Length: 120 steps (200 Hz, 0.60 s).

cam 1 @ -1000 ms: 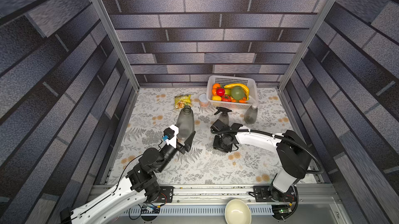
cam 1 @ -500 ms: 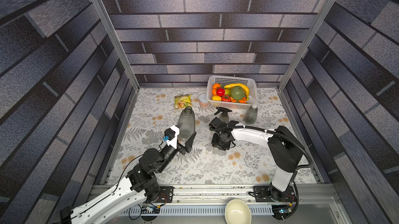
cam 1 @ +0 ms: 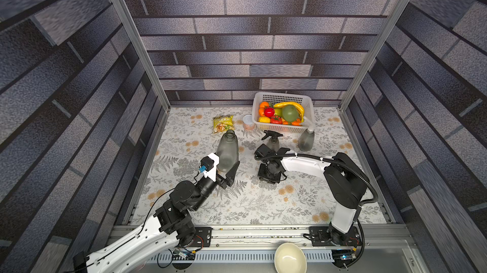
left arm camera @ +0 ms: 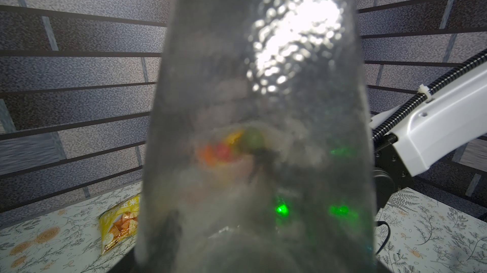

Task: Attach spray nozzles to spray bottles
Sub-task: Pick up the spray nozzle from the center of the board.

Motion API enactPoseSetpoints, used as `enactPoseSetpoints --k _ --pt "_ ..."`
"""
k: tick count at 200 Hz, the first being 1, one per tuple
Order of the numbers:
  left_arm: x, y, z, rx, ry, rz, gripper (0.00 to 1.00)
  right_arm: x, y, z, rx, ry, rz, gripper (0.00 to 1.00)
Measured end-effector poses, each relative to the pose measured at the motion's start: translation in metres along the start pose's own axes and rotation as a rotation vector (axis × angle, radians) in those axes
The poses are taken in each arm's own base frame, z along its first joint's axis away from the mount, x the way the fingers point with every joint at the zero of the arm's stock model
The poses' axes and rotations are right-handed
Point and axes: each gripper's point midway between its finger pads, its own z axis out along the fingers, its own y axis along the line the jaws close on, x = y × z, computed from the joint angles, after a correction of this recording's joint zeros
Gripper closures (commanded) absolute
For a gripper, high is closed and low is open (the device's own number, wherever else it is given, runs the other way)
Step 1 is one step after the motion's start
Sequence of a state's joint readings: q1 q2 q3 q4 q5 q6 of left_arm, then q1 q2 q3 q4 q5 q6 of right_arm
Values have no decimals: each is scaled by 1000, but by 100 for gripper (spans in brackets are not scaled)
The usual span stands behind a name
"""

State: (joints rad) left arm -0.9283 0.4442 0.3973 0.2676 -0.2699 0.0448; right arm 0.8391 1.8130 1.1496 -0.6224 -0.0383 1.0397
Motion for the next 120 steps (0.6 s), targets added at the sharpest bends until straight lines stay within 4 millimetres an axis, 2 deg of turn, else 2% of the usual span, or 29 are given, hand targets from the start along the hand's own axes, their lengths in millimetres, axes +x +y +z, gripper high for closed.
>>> enactPoseSetpoints --k 15,27,74,93,109,120 --pt "0 0 0 0 1 1 19 -3 1 -14 -23 -36 -13 69" --pt "1 0 1 1 5 9 19 -8 6 -33 -63 -86 -32 69" --pt "-15 -1 2 -1 -64 16 19 -24 39 -138 -272 -352 -182 68" --pt "-15 -5 8 13 -72 17 19 -31 54 -190 -366 -486 -263 69" --pt "-9 -10 16 33 -56 21 19 -37 69 -246 -464 -624 -327 69" --pt "-4 -15 20 52 -45 19 19 -41 79 -291 -542 -735 -373 68"
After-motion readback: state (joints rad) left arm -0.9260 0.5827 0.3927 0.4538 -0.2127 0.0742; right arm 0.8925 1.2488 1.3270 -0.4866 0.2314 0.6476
